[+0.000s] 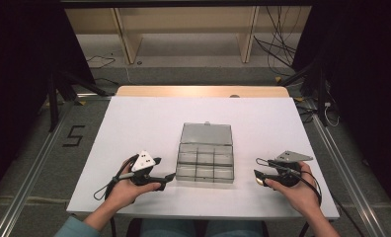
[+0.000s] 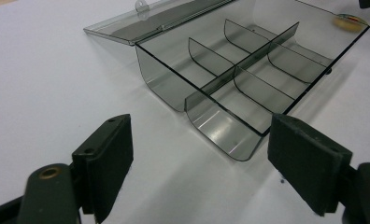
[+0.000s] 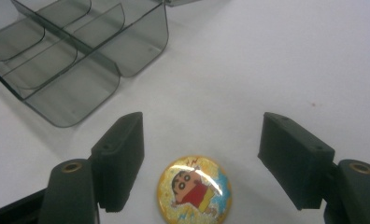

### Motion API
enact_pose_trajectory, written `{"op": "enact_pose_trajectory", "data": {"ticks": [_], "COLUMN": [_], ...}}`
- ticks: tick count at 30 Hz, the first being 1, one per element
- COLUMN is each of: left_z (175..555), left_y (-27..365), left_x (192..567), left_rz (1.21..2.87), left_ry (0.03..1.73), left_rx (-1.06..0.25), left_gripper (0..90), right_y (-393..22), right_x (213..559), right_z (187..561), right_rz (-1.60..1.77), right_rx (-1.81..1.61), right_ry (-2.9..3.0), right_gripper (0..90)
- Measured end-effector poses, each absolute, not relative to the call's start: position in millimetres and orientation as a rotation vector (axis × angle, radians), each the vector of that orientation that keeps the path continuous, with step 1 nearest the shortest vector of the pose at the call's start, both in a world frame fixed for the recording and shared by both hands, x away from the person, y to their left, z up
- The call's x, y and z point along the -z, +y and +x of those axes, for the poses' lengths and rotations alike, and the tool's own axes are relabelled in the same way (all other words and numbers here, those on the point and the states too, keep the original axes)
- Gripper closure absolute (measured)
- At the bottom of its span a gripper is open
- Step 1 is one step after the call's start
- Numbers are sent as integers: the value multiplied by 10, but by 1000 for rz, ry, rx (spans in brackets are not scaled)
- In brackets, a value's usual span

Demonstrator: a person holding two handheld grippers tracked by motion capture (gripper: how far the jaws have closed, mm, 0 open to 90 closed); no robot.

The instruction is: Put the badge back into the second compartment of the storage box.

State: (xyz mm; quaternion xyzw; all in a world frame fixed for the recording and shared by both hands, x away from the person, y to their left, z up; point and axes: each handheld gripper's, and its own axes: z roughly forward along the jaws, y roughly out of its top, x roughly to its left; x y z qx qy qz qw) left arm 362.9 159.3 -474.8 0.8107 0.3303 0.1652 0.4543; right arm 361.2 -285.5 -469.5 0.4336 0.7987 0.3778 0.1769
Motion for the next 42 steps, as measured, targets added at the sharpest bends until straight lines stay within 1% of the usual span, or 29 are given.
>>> {"op": "enact_pose_trajectory", "data": {"ticks": [17,32,42], "left_z": [3630,3640,3644], "left_y": [1600,1589,1587], "left_x": [4746,4749,4749], "left_rz": [1999,2004,2006], "left_ry": [814,806,802], "left_rx": [-407,-406,-407], "left_gripper": [226,226,228], "right_y": [-2845,-2803,-2801], "right_x": [4814,4864,4859], "right_z": [3586,3556,3551], "right_rz": [1208,1163,1174], "right_rx": [-954,-897,-889], "right_ry": [2362,2406,2395], "right_gripper": [308,326,391]}}
